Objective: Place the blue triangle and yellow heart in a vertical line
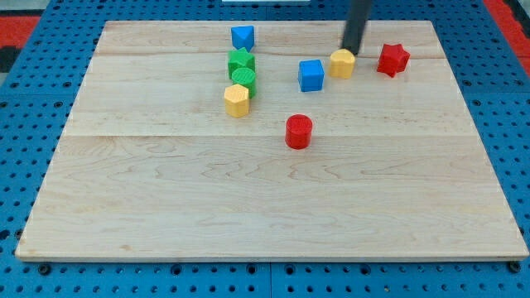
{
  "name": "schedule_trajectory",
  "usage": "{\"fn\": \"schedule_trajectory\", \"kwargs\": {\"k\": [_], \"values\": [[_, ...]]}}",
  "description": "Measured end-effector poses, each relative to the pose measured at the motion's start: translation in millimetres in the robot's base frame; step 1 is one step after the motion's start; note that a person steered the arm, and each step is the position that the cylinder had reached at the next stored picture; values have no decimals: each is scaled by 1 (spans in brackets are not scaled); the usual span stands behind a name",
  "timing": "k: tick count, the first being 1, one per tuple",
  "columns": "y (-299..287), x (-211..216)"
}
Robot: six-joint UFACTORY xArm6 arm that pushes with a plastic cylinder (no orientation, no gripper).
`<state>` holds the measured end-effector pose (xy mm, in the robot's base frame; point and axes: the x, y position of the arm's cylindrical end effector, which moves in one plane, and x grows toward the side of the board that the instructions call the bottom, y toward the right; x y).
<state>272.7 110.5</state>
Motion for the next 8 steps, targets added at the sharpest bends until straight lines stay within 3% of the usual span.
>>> {"fn": "schedule_trajectory", "kwargs": {"k": [3, 4, 5, 6, 7, 8], "values": [[-18, 70], [36, 69], [39, 106], [-15, 110], [-111, 109], [-92, 103]]}}
